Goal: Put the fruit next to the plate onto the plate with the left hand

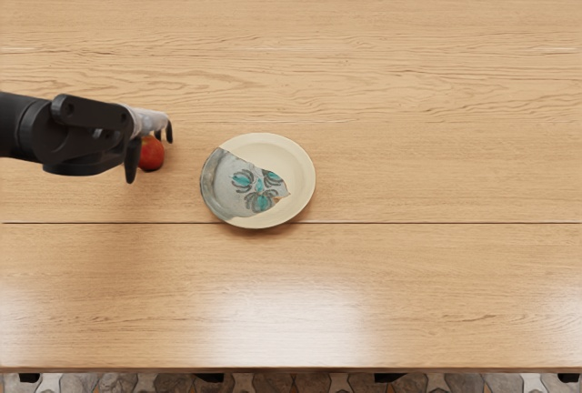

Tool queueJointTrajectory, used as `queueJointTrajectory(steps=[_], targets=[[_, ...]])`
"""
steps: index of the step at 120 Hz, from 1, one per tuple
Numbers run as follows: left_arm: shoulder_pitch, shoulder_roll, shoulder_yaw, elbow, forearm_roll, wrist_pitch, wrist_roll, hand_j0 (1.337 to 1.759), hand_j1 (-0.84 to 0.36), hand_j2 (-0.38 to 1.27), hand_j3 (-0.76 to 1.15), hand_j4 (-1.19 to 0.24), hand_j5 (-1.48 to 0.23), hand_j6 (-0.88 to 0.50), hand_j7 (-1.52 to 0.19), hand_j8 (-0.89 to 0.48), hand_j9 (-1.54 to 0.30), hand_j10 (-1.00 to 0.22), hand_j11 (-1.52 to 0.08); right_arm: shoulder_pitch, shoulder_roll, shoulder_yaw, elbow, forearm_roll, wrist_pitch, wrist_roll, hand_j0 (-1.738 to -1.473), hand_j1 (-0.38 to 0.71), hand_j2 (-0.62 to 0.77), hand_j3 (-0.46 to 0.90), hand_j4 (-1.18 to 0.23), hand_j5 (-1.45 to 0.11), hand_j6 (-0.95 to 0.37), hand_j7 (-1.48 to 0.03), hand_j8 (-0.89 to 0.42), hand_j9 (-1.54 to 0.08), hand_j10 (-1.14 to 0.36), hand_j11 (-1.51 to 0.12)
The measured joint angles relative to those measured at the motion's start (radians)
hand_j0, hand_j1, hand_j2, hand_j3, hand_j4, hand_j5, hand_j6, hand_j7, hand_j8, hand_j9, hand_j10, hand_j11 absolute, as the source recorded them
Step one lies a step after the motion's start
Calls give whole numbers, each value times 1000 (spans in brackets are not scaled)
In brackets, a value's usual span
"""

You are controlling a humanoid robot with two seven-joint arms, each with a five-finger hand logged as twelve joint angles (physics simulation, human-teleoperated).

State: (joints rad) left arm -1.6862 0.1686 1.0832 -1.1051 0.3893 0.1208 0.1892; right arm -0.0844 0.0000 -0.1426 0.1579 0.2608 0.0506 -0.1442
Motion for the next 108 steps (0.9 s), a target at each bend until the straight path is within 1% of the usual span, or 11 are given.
queueJointTrajectory(steps=[21,53,70,75,108], targets=[[8,-1,0,32,0,1,0,1658,-121,79,0,-392,-509,-392,-509,-392,-509,-392,-509,0,0,0,0,0,0,0,-1658,-333,-3,0,-13,-17,-13,-17,-13,-17,-13,-17],[24,-6,0,49,0,0,1,1658,-233,98,0,-486,-631,-485,-631,-486,-631,-486,-631,0,0,0,0,0,0,0,-1658,-333,-3,0,-13,-17,-13,-17,-13,-17,-13,-17],[25,-6,-7,55,0,-1,1,1658,-267,132,0,-524,-697,-439,-691,-529,-692,-529,-692,0,0,0,0,0,0,0,-1658,-333,-3,0,-13,-17,-13,-17,-13,-17,-13,-17],[24,-6,-8,56,-1,-1,1,1658,-271,156,0,-523,-709,-435,-703,-538,-703,-538,-703,0,0,0,0,0,0,0,-1658,-333,-3,0,-13,-17,-13,-17,-13,-17,-13,-17],[18,0,-14,55,-2,-7,1,1657,-283,174,0,-498,-753,-412,-748,-560,-747,-569,-747,0,0,0,0,0,0,0,-1658,-333,-3,0,-13,-17,-13,-17,-13,-17,-13,-17]])
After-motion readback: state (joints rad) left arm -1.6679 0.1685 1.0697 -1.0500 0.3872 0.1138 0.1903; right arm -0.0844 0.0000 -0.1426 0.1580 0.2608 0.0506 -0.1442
